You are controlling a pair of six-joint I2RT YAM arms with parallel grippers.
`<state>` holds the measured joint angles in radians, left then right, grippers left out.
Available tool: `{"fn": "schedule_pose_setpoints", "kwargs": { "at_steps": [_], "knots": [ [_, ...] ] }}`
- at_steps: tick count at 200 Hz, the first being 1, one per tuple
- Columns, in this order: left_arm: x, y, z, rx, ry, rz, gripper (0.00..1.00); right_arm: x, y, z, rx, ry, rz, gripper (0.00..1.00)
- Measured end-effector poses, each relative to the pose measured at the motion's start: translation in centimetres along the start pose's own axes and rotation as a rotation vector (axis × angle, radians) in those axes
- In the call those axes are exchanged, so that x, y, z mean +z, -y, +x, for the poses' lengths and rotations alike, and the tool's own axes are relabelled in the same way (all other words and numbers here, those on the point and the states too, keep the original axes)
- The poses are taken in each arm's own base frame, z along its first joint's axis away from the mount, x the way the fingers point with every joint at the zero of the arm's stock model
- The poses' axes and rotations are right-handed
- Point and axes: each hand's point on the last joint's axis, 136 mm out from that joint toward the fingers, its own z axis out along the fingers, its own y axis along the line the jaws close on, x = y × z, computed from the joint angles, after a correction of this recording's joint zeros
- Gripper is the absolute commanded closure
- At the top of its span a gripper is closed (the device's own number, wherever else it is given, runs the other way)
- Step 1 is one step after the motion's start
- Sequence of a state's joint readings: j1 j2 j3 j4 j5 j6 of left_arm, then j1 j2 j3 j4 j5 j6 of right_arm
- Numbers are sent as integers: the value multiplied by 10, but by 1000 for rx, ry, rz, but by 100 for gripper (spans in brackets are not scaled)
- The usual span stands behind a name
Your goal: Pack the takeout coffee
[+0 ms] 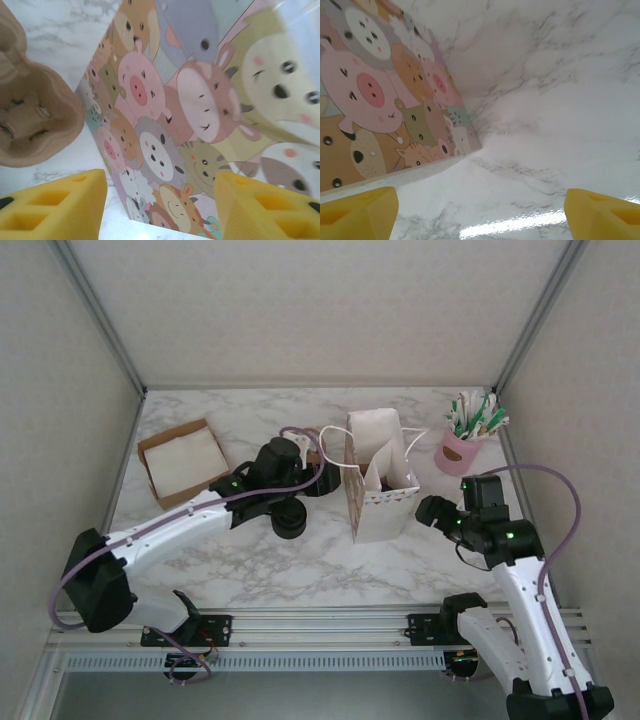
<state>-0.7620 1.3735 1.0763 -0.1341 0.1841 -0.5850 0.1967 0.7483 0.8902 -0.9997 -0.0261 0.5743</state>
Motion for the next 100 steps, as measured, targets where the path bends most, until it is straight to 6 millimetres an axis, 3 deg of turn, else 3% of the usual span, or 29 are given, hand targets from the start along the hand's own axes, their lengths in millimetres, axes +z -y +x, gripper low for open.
{"fn": "schedule_pose_setpoints", "kwargs": {
  "at_steps": [28, 49, 57, 77, 100],
  "knots": [
    [-32, 8, -26, 9, 116, -3, 26, -14, 5, -14, -2, 91, 28, 1],
    [-58, 5, -47, 17, 207, -25, 2, -20, 11, -24, -6, 144, 68, 1],
    [-66, 1, -54, 12, 238, -37, 0, -21, 13, -29, -9, 165, 84, 1],
    [-85, -25, -73, -16, 311, -98, 1, -24, 18, -39, -25, 216, 125, 1],
    [-103, -73, -92, -71, 382, -207, 0, -23, 22, -51, -45, 260, 167, 1]
  ]
}}
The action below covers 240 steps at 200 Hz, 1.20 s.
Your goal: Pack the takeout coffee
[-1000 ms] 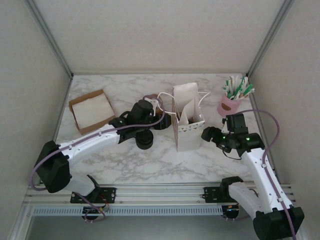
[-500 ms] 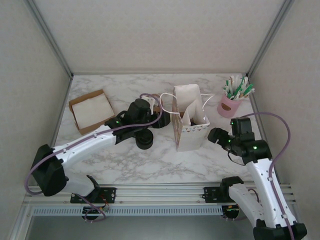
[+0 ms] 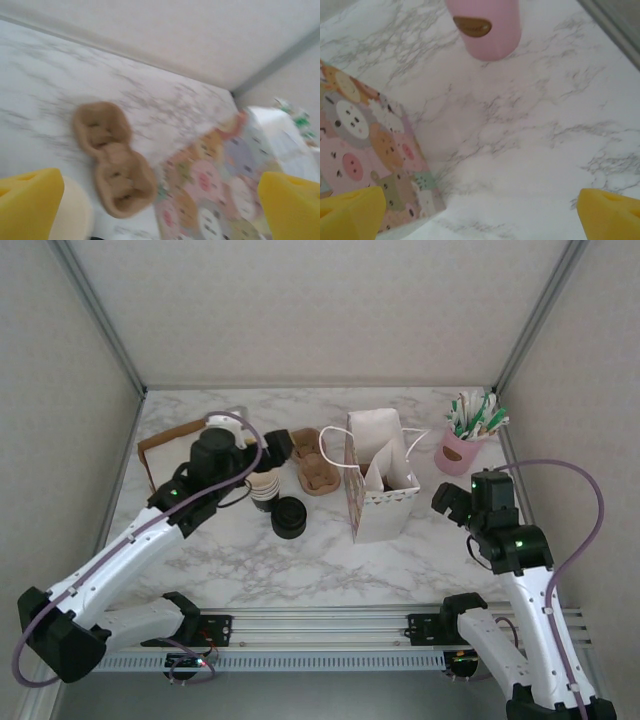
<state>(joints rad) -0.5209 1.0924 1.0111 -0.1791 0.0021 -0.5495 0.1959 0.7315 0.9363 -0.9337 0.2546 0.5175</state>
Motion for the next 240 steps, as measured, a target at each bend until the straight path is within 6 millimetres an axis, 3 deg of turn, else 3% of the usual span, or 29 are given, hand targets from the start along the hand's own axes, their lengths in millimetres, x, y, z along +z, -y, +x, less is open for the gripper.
{"fn": "schedule_pose_setpoints", "kwargs": {
  "at_steps": [30, 59, 98, 121, 144, 192, 240],
  "knots": [
    [-3, -60, -23, -52, 79, -146, 0, 12, -7, -14, -26, -7, 32, 1],
    [-8, -120, -31, -99, 146, -304, 1, 35, -17, -22, -47, -34, 50, 1],
    [-11, -197, -21, -130, 200, -501, 0, 63, -18, -35, -34, -2, 54, 1],
    [-13, -229, -16, -98, 239, -581, 0, 77, -7, -44, -1, 57, 64, 1],
    [-16, -258, -11, -49, 271, -636, 0, 95, 3, -40, -1, 117, 65, 1],
    [-17, -298, 8, 65, 304, -691, 0, 121, 10, -24, -72, 283, 16, 1],
    [-7, -295, 9, 169, 365, -610, 1, 154, 9, -26, -119, 366, 18, 1]
  ]
}}
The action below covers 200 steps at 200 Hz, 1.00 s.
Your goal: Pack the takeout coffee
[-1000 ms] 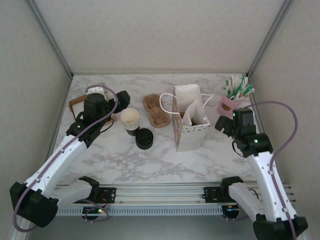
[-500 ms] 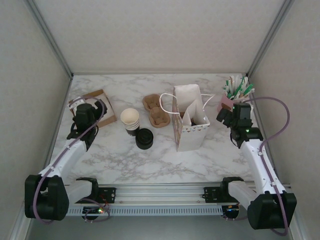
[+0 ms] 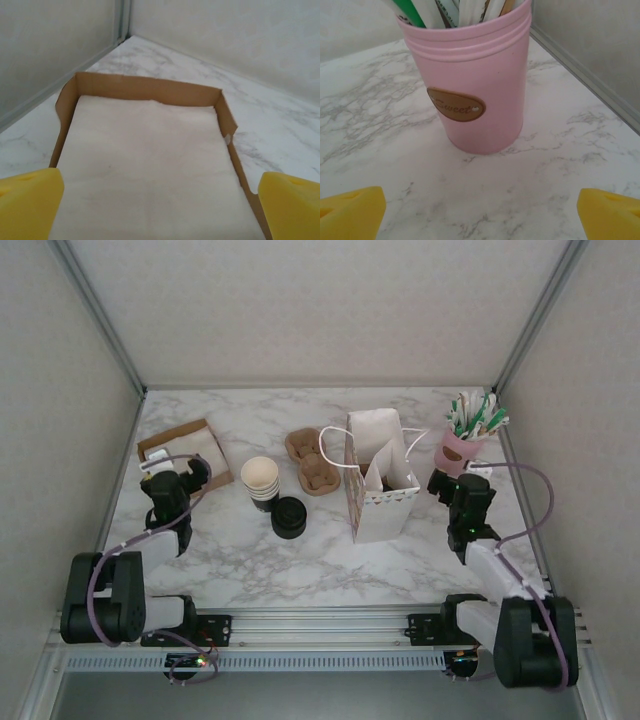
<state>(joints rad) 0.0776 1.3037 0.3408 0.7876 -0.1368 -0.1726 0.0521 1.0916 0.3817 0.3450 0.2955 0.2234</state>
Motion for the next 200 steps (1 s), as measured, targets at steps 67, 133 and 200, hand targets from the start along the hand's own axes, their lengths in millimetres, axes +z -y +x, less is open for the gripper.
{"fn": "schedule_pose_setpoints", "kwargs": {
  "at_steps": [67, 133, 200],
  "knots": [
    [-3, 7, 7, 23, 71, 92, 1, 38, -6, 32, -83, 0, -12, 1],
    [-12, 21, 10, 71, 117, 148, 1, 43, -30, 25, -145, 82, -90, 1],
    [-8, 20, 26, 91, 99, 132, 1, 48, -35, 37, -184, 50, -113, 1]
  ]
}}
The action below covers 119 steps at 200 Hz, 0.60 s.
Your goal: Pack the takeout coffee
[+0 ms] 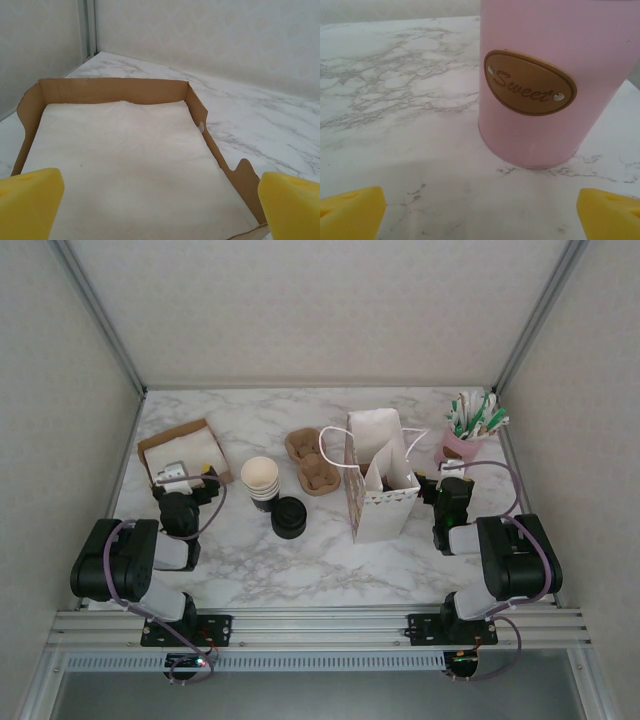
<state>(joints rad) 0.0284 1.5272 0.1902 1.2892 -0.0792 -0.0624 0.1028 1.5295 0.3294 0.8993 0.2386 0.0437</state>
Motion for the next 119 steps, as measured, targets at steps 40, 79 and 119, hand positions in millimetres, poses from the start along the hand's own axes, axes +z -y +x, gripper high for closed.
{"fn": "schedule_pose_setpoints", "kwargs": {
  "at_steps": [40, 79, 119],
  "knots": [
    [3, 0, -5, -3, 11, 0, 1, 4, -2, -7, 1, -1, -5, 1],
    [3, 0, -6, -4, 13, -3, 1, 5, -1, -4, 0, -13, -2, 1],
    [3, 0, -6, -4, 13, -3, 1, 5, -1, -4, 0, -13, -2, 1]
  ]
}}
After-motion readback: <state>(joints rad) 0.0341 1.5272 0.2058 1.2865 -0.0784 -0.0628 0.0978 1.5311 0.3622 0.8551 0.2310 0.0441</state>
